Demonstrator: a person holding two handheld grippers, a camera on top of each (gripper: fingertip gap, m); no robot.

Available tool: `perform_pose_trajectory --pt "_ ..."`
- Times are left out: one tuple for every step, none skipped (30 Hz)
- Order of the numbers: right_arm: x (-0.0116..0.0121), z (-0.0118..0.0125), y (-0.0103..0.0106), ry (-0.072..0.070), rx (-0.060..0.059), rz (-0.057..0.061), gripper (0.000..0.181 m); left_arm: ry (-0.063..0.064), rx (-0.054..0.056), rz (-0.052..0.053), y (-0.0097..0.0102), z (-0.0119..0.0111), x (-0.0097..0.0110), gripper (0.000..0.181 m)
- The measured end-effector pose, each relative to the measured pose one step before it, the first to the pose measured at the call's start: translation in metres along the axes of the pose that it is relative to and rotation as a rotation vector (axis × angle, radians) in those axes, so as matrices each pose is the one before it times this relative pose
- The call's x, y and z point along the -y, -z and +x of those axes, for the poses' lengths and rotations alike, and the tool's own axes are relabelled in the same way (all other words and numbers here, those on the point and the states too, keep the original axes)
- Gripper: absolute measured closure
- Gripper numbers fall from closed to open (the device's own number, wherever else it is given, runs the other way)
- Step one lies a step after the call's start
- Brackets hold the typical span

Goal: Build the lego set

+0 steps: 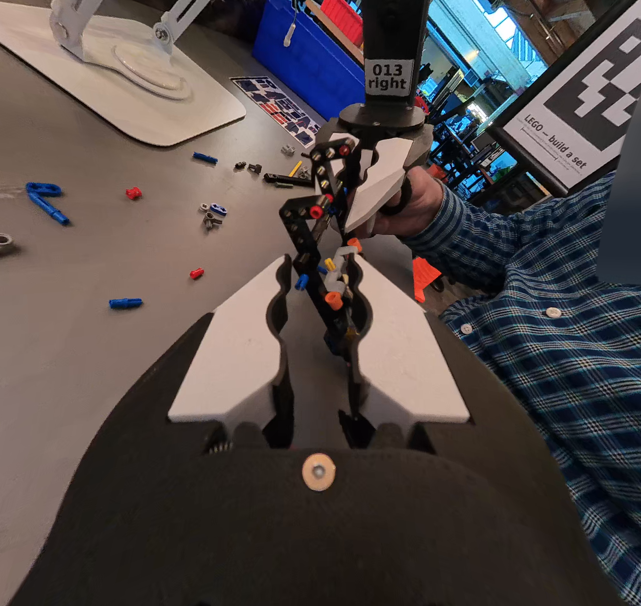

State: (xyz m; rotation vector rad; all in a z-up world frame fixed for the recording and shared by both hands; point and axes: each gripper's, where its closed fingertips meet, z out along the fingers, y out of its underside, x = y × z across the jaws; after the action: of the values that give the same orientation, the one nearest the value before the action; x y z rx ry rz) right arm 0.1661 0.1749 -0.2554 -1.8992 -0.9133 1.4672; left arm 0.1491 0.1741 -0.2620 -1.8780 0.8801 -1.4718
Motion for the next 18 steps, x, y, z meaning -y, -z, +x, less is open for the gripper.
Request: perform_pose_trajectory --pt "0.00062 -0.0004 0.00044 -0.0037 0.0011 0.0019 0.173 0.0005 -0.0034 0.0006 0.00184 -0.00001 0.00021 0.152" --pt "0.00018 -0.00046 0.00006 -0.001 0.0025 -0.0002 0.173 0.0031 0.0005 -0.0045 0.00073 -0.00084 -0.0009 0.156" --pt "0.0001 -0.00046 -0.00016 0.0008 0.0015 0.0002 0.173 0.0054 -0.0022 -0.0029 -0.00023 -0.00076 -0.00099 0.159" --pt "0.00023 -0.00048 -0.00028 0.0002 0.0018 0.0006 0.173 0.0065 -0.0076 0.0022 -0.00107 0.00001 -0.00072 0.161" --pt "0.00027 -0.00088 -0.0003 -0.0006 0.0043 0.0009 0.173 0.0075 -0.0101 0.0027 -0.00132 -0.00002 -0.00102 0.164" --pt "0.00035 -0.00084 -0.00034 -0.0008 0.0039 0.0003 0.173 0.0056 -0.0095 -0.0033 -0.00159 -0.00004 -0.0021 0.168" --pt "0.00011 -0.00015 -0.0002 -0.0005 -0.0003 -0.0006 0.173 0.005 -0.0044 -0.0025 -0.00154 -0.00083 -0.00199 0.169" --pt "0.00022 0.00004 -0.00019 -0.0001 -0.002 -0.0005 0.173 0.0056 -0.004 0.0049 -0.00077 -0.00089 -0.00047 0.169" --pt "0.00042 -0.00042 0.0001 -0.0002 0.0007 0.0013 0.174 0.0058 -0.0104 0.0083 -0.00009 0.0002 0.00043 0.17" --pt "0.00047 -0.00026 0.00018 -0.001 0.0014 0.0022 0.173 0.0061 -0.011 0.008 0.00013 0.00047 0.00076 0.17" --pt "0.00048 0.00008 0.00011 -0.0019 0.0005 0.0025 0.174 0.0041 -0.0076 0.008 0.00002 0.00036 0.0009 0.171" --pt "0.00062 -0.00011 0.00011 -0.002 0.0014 0.0029 0.174 0.0025 -0.0067 0.006 0.00001 0.0005 0.00075 0.171" --pt "0.00046 -0.00017 0.00016 -0.0017 0.0014 0.0022 0.174 0.0013 -0.0056 0.005 0.00011 0.00047 0.0007 0.171" --pt "0.00031 0.00001 0.00002 -0.0014 0.001 0.001 0.174 0.0026 -0.0037 0.0021 0.00008 0.00013 0.00009 0.171" --pt "0.00012 -0.00016 -0.00006 -0.0003 0.0011 -0.0002 0.174 0.002 -0.001 0.0006 0.0001 -0.00023 -0.00004 0.171" --pt "0.00006 -0.00019 -0.00018 0.0021 -0.0003 -0.0007 0.174 0.0023 -0.0031 0.0014 0.00014 0.00016 0.00001 0.171" --pt "0.00003 -0.00013 -0.0001 0.0013 -0.0001 -0.0006 0.174 0.0026 -0.0054 0.0014 0.00015 0.0005 0.0 0.171" --pt "0.00007 -0.00036 -0.00009 -0.0019 0.0021 -0.0001 0.174 0.0018 -0.0032 -0.0001 0.00017 0.00022 -0.00012 0.171"
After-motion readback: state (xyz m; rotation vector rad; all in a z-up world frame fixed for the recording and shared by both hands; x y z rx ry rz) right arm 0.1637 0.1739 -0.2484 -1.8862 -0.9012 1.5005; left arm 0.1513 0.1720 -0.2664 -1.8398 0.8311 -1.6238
